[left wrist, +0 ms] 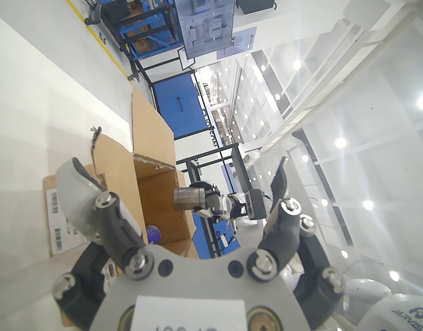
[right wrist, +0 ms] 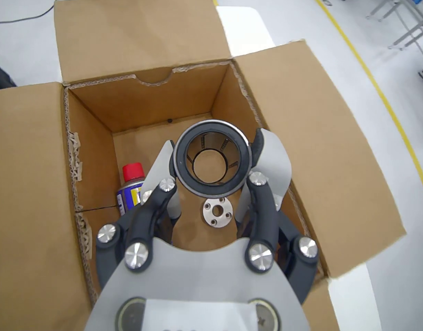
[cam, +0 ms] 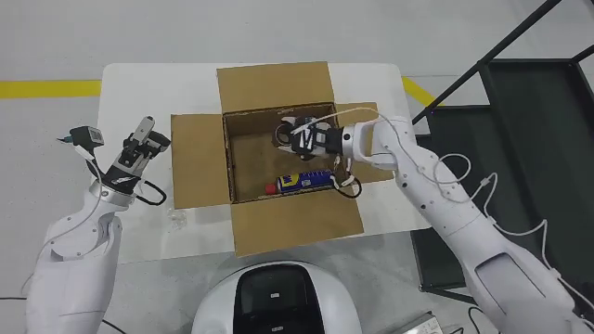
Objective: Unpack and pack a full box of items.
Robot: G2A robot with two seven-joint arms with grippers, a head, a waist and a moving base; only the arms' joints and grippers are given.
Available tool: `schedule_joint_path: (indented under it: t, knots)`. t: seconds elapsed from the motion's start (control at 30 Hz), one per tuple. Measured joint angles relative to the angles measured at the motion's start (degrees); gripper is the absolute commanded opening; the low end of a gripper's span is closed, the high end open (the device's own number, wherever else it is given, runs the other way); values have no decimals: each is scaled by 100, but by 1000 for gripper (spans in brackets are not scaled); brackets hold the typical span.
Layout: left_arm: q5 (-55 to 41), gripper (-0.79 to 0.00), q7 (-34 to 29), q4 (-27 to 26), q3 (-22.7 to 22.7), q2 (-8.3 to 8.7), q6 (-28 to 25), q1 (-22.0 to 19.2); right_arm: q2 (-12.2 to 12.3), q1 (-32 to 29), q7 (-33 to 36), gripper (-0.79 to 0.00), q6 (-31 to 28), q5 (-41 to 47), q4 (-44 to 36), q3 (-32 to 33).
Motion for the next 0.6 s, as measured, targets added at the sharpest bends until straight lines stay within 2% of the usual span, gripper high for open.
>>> schedule_joint_path:
  t: [0.23, 0.5, 0.53, 0.57, 0.6]
  knots:
    - [0, 0, 0, 0, 0, 0, 0, 0, -568, 1021, -276, -785, -462, -265, 1448, -1358]
    - [0, 0, 0, 0, 0, 0, 0, 0, -961, 1582, -744, -785, -699, -572, 2647, -1935]
    - [0, 0, 0, 0, 0, 0, 0, 0, -1011, 1635, -800, -653, -706, -617, 2779, -1996]
    - [0, 0, 0, 0, 0, 0, 0, 0, -1048, 1673, -841, -376, -697, -655, 2871, -2039]
    - [0, 0, 0, 0, 0, 0, 0, 0, -1085, 1706, -888, -34, -680, -691, 2957, -2080]
